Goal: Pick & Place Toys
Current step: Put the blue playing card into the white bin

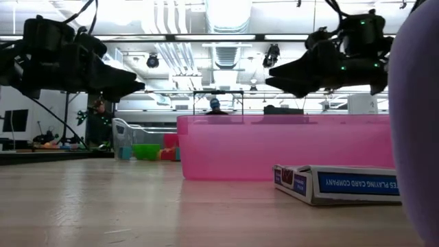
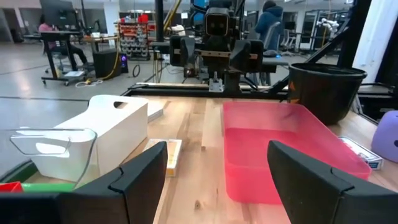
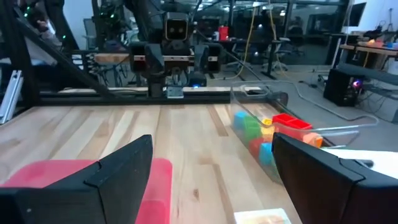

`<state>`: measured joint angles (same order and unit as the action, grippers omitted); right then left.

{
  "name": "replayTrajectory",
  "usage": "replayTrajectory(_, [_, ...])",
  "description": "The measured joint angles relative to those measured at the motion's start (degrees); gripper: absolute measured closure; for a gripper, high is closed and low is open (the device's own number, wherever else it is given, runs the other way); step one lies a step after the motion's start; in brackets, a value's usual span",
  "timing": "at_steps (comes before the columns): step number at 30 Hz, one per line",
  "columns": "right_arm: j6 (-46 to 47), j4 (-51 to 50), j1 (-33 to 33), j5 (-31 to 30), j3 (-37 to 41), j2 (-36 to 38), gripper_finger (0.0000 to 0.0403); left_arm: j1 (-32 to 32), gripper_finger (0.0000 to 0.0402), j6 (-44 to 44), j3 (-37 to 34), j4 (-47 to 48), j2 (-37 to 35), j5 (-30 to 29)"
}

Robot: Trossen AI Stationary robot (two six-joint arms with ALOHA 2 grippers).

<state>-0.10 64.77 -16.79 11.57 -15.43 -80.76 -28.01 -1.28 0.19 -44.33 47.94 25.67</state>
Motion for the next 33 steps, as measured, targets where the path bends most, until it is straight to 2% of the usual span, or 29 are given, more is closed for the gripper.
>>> replayTrajectory(13, [2.89,5.33,-2.81,0.07,7.26,6.17,0.0073,-0.04,0.0121,-1.51,-0.02,1.7,0.15,-1.92])
replayTrajectory(21, [2.91,5.08,-2.95,-1.45,7.11,3.64,0.0073,-0.05,0.0121,-1.49,-0.04,1.88,0.15,-5.54])
replayTrajectory(33, [3.2,5.03,-3.25,-1.89,4.97,0.79,0.0073,-0.09,0.0121,-1.44,-0.09,3.71,0.2,-7.26])
